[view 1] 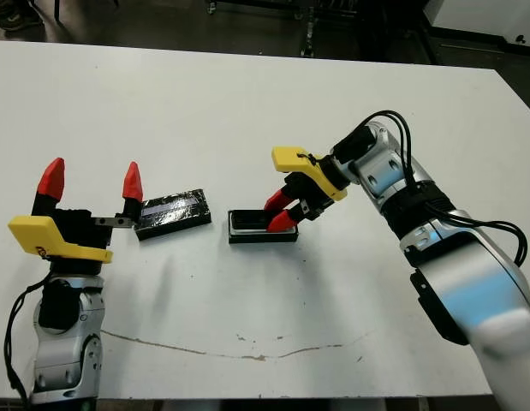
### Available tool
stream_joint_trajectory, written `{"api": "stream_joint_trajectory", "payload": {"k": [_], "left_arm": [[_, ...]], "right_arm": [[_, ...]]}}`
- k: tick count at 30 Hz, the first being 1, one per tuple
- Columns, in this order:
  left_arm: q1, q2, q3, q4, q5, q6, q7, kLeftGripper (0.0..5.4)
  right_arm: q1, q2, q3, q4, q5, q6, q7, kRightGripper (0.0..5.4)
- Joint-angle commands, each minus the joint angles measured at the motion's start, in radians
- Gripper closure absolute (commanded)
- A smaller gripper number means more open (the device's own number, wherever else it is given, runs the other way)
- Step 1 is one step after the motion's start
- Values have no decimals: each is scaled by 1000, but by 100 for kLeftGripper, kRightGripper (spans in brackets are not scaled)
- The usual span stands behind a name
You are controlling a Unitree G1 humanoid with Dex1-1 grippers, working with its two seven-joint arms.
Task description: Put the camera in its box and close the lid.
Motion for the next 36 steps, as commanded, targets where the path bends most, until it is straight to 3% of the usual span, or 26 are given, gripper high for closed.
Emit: {"api": "stream_joint_trajectory", "payload": {"k": [1,20,29,36], "left_arm": [[11,-1,1,3,6,-3,4,0],[13,-1,0,1,7,-7,4,0],[14,-2,0,5,4,-9,2,0],[15,-7,-1,7,-3,-15,-1,0]], "right_arm": [[3,-3,5,10,-4,-15,-2,374],[3,-3,-12,62,21,22,19,374],[-34,13,-23,173,10,-10,5,374],[-68,29,-15,252,-17,11,4,374]]}}
